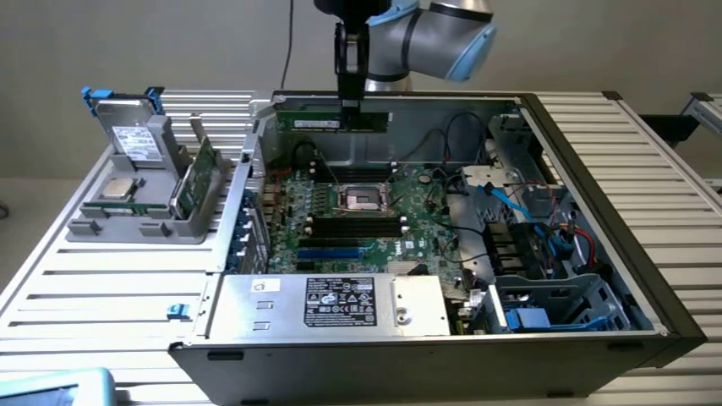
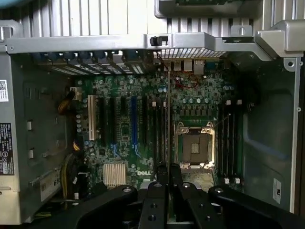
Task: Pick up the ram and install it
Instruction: 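Pick up the ram and move it above insertion slot, then insert the ram into the slot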
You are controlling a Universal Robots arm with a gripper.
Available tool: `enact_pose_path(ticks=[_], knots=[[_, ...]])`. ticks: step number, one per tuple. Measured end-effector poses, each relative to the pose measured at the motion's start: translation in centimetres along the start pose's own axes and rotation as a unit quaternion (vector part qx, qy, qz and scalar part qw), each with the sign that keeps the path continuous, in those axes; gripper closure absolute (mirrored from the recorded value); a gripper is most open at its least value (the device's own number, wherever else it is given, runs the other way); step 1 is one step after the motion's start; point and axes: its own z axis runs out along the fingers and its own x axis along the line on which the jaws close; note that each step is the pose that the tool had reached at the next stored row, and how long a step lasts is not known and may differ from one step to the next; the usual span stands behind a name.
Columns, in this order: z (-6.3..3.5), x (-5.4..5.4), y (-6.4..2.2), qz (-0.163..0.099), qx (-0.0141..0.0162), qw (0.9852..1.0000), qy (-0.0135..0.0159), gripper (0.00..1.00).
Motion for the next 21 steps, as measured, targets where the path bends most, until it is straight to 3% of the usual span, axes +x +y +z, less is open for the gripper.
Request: enact_pose_path(ticks=[4,7,21], knots=[[0.63,-0.7,-1.54,0.000,0.0000,1.0000,0.0012,0.86],[1.04,-1.3,-2.00,0.000,0.0000,1.0000,0.0022,0.86],[1.12,-1.3,-2.10,0.000,-0.0015,1.0000,0.0023,0.86]])
